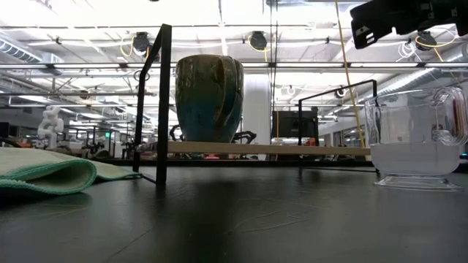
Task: Stack small to large cups/mugs on shelf
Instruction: Put the orange mug on the shelf
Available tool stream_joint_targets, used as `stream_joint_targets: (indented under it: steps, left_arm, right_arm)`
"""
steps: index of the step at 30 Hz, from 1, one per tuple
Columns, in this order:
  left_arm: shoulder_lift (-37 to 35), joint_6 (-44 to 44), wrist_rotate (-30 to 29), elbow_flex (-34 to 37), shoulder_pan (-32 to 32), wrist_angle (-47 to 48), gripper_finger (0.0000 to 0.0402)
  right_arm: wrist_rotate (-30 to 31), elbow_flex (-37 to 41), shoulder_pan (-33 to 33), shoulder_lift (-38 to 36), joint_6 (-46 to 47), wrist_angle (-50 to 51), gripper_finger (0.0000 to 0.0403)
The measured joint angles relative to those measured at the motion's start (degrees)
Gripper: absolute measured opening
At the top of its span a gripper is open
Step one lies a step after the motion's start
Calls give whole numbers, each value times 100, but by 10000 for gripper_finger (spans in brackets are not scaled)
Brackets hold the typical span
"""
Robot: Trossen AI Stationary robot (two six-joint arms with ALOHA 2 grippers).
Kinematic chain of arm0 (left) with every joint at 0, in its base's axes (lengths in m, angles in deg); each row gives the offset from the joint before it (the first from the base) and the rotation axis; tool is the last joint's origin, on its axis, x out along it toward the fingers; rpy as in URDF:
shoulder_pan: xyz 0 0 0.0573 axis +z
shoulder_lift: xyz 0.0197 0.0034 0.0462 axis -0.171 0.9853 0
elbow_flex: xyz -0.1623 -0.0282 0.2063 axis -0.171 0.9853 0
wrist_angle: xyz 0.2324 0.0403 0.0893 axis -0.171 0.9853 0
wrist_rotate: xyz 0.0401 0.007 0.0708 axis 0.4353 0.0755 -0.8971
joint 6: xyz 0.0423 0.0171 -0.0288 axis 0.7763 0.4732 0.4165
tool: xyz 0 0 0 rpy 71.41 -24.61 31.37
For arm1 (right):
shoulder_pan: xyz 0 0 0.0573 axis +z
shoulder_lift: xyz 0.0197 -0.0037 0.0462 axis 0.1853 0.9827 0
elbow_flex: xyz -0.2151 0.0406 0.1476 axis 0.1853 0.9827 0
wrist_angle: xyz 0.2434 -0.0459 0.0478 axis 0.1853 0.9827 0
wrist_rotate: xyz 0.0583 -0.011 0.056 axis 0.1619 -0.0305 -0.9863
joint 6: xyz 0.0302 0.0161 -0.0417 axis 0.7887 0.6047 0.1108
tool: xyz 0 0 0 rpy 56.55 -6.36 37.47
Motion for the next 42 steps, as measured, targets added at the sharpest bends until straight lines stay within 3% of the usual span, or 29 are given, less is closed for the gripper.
stream_joint_targets:
  steps: [10, 18, 27, 42]
  left_arm:
    - [-915, -131, 157, 1374, 147, -496, 0]
    - [-1387, -87, -30, 1996, 150, -609, 0]
    - [-1836, -210, -255, 2318, 146, -647, 0]
    - [-1851, -205, -252, 2334, 146, -639, 0]
  right_arm:
    - [-27, 0, 0, 4, -2, 7, 0]
    - [-44, 0, 0, 2, -115, 61, 0]
    - [-46, 0, 0, 2, -155, 94, 0]
    - [-48, 0, 0, 0, -247, 91, 0]
